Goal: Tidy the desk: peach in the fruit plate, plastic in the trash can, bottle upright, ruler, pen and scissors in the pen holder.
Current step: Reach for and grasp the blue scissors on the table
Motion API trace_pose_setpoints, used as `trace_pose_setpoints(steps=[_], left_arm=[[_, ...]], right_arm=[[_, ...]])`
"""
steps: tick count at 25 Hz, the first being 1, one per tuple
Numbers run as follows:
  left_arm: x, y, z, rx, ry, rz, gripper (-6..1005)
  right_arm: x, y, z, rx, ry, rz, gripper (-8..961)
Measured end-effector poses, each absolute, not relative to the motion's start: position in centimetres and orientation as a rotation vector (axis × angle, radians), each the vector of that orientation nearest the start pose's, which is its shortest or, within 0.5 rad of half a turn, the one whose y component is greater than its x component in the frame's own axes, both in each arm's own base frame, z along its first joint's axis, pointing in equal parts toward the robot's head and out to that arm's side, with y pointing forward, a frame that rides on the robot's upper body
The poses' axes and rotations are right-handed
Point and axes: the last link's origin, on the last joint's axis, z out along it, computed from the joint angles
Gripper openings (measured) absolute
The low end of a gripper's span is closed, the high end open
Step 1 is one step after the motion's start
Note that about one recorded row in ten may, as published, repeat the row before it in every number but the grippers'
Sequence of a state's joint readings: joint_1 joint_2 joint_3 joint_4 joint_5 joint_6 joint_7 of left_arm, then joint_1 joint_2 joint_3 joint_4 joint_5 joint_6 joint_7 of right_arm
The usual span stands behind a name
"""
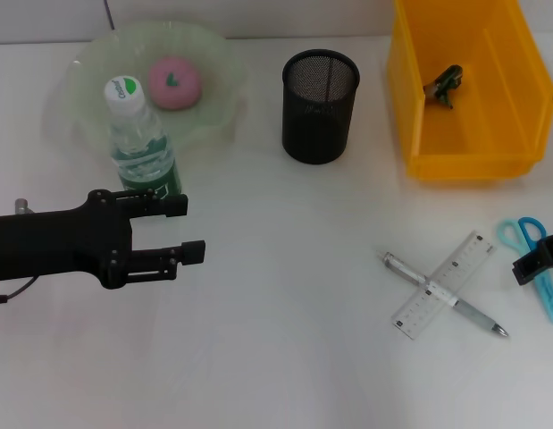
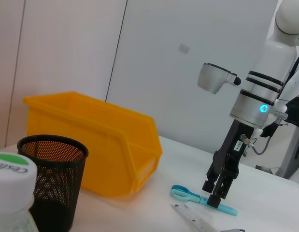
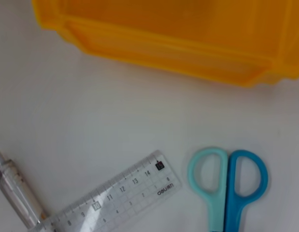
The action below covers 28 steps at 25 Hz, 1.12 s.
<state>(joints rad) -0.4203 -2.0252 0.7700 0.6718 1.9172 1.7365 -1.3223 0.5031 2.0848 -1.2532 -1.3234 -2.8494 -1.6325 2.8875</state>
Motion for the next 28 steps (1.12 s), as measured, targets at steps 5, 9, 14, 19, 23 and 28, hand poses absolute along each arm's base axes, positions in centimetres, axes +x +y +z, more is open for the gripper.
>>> trace_pose_setpoints(steps=[5, 9, 14, 19, 23, 28], left_arm=[[-27.80, 28.88, 1.73, -2.830, -0.559, -0.784, 726], [-27.81, 28.88, 1.70, -2.830, -0.560, -0.783, 725], [-27.80, 28.86, 1.65, -2.831, -0.561, -0.783, 725], [-27.78, 28.86, 1.58, -2.832, -0.561, -0.783, 725], [-27.78, 28.87, 1.56, -2.830, -0.562, -0.783, 726], [-27.77, 28.85, 1.52, -2.833, -0.559, -0.781, 726]], right_arm=[[25.97, 33.21, 3.37, -2.066, 1.503, -0.633, 737], [25.99, 33.21, 3.35, -2.067, 1.502, -0.635, 640], [26.06, 33.17, 3.28, -2.068, 1.505, -0.639, 483], [26.08, 33.18, 3.26, -2.069, 1.505, -0.638, 371], [26.21, 33.23, 3.33, -2.063, 1.509, -0.631, 369], [26.54, 33.19, 3.10, -2.060, 1.520, -0.633, 366]])
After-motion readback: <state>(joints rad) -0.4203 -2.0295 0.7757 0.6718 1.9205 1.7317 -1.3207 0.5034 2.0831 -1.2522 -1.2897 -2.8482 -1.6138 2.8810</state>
